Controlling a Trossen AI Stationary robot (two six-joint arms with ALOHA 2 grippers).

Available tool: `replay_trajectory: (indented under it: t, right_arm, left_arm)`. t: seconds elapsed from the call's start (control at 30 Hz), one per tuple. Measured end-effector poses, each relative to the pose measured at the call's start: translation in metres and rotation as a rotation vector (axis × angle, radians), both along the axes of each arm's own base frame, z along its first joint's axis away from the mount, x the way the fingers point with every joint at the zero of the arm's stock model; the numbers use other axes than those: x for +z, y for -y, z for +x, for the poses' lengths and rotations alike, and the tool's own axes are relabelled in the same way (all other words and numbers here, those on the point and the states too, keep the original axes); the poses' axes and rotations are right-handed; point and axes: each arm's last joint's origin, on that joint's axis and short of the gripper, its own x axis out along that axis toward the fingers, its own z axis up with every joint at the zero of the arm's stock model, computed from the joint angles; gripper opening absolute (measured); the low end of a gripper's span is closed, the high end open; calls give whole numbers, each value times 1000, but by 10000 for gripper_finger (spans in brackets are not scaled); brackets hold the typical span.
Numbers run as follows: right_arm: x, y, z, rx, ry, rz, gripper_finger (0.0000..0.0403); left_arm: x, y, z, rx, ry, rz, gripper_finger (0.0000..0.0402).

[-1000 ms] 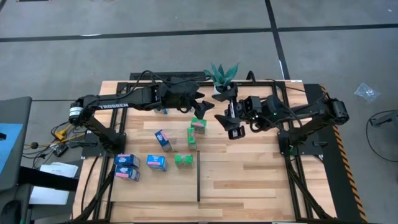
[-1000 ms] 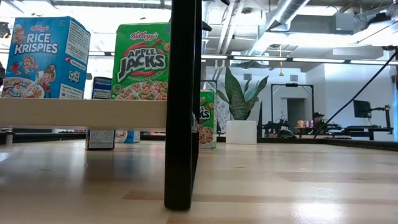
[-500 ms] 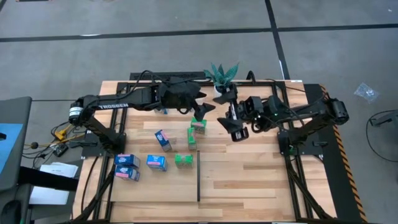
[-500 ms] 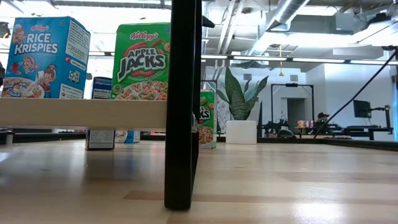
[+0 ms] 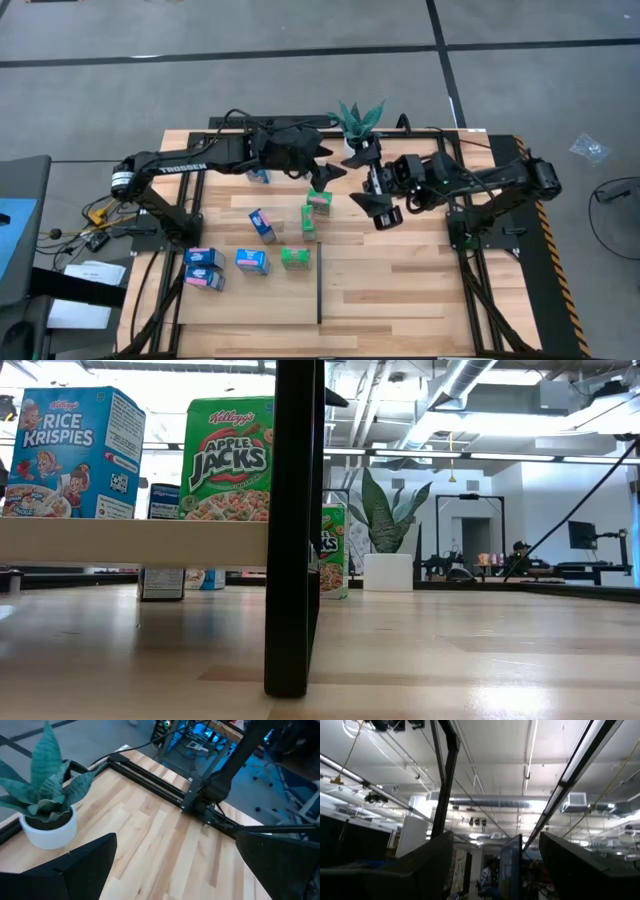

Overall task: Stack cereal on shelf
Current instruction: Put the blue cereal box on the shelf aligned with the other blue cereal boxes

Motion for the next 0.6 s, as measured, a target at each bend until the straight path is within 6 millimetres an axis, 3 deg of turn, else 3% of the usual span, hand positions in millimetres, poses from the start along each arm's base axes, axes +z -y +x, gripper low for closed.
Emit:
replay_trajectory:
  t: [0.3,0.43,0.6]
  right_arm:
    - [4,3,5,-9,-101,-6,317]
    - [19,3,-14,-66,-78,-75,317]
    - [37,5,-51,-130,-123,-163,317]
  left_arm:
    - [-15,-11,-11,-40,-148,-161,400]
    - [0,-1,-35,-139,-190,-140,400]
    - [21,27,-67,-220,-210,-109,400]
